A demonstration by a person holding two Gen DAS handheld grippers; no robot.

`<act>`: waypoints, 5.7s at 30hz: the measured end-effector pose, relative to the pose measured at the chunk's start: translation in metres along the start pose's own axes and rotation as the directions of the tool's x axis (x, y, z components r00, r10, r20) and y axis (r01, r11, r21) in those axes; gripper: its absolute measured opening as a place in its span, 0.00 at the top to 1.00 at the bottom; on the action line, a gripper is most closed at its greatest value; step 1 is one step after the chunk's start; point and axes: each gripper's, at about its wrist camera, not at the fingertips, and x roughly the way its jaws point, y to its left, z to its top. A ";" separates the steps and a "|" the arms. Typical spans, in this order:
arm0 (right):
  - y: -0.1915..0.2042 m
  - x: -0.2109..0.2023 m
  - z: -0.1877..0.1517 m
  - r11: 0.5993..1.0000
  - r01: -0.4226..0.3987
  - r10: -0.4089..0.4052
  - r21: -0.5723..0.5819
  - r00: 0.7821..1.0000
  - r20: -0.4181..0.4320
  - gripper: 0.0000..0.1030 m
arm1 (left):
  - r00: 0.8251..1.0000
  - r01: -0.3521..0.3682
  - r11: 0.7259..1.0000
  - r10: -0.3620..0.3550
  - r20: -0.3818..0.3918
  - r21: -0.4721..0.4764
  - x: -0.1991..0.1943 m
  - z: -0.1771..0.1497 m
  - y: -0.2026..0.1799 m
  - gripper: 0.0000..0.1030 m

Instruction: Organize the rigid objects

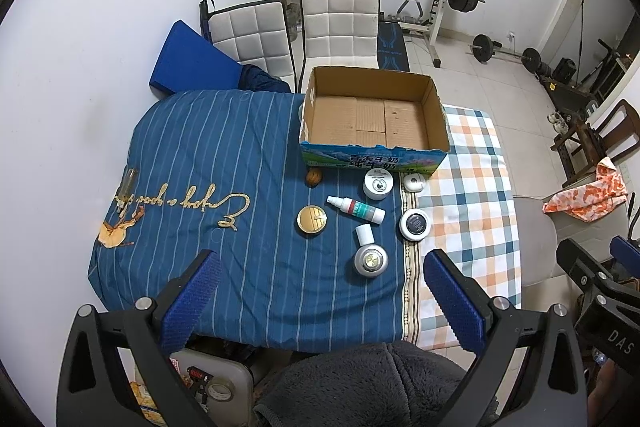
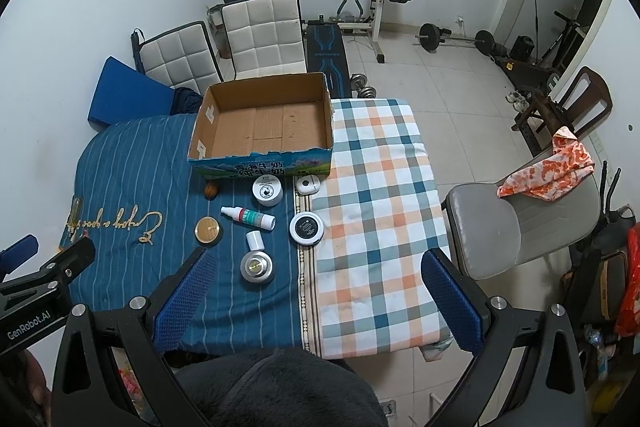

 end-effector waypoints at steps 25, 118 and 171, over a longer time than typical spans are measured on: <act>0.001 -0.010 0.002 1.000 0.007 -0.007 -0.004 1.000 0.012 0.00 | 1.000 0.009 1.000 -0.009 0.016 0.005 -0.005 0.003 -0.005 0.00; 0.026 0.508 -0.052 0.985 -0.104 0.008 -0.136 0.822 -0.570 0.25 | 0.856 -0.109 0.988 0.037 -0.516 -0.110 0.417 -0.097 -0.042 0.32; 0.032 0.424 -0.050 0.994 -0.096 0.052 -0.048 0.826 -0.561 0.26 | 0.897 0.025 0.999 -0.036 -0.440 -0.032 0.357 -0.057 -0.070 0.33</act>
